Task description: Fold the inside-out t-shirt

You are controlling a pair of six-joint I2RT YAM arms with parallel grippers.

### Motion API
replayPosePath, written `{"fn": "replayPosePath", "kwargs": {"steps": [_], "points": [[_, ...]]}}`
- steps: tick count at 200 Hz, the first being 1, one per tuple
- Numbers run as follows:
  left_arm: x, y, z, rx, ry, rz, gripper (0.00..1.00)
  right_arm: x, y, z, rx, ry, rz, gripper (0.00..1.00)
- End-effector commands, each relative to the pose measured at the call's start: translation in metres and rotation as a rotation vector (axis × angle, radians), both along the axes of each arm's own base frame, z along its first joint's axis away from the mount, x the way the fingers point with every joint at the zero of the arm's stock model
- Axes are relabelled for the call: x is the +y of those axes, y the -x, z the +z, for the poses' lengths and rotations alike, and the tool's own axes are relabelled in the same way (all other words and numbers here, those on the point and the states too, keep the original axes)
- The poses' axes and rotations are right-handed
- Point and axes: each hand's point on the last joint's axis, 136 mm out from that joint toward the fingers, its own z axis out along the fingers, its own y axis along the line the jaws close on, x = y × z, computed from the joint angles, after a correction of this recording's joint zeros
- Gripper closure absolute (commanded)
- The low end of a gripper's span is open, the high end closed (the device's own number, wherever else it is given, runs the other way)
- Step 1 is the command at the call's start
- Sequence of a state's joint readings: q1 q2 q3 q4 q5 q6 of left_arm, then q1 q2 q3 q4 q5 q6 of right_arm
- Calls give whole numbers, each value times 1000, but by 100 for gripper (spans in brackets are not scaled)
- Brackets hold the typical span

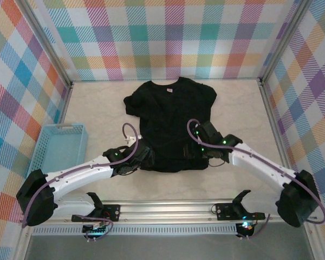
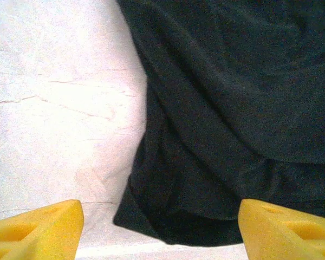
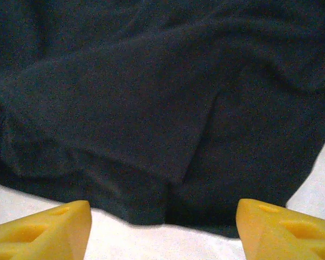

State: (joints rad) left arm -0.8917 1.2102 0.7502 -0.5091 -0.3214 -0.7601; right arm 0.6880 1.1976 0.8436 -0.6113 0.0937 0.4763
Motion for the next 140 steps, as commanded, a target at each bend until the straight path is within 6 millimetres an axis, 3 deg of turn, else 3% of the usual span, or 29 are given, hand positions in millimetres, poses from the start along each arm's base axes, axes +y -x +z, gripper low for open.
{"fn": "replayPosePath", "kwargs": {"steps": [1,36,101,140], "points": [[16,2,-11,10,-86,1,25,-3,35,-27,112,17,-11,32],[14,-1,-14,-15,-68,-13,21,25,42,-45,170,-59,-6,40],[9,7,-37,26,-25,-25,19,32,31,-65,194,-11,-28,47],[5,8,-41,30,-18,-44,18,37,30,-71,218,-3,-13,60]]}}
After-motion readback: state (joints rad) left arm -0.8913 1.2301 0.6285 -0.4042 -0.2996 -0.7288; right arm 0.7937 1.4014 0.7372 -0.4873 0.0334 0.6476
